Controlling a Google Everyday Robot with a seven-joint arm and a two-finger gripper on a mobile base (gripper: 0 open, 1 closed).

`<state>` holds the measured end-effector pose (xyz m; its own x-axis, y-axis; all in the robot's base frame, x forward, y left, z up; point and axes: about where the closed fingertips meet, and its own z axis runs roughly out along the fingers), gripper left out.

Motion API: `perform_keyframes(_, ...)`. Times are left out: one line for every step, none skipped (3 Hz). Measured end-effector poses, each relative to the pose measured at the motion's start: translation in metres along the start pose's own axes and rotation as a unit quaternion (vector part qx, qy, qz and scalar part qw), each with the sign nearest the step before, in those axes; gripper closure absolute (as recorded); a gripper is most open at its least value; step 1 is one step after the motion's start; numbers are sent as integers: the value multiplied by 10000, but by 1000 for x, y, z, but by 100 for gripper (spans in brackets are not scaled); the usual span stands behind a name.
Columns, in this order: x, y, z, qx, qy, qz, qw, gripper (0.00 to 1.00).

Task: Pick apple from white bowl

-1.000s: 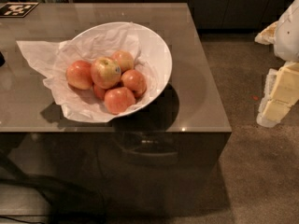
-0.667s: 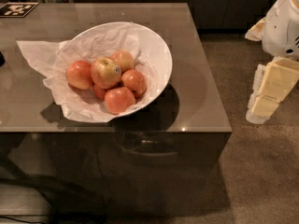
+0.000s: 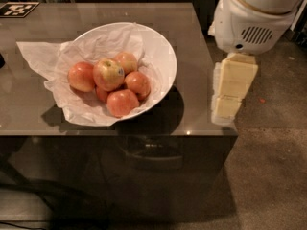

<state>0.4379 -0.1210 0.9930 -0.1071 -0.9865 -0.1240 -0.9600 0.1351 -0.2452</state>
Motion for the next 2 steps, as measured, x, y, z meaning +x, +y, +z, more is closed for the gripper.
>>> perform_keyframes(-4, -3, -5, 120, -73, -12, 9999, 0)
perform_keyframes(-17, -6, -3, 109, -490, -114, 9987, 0)
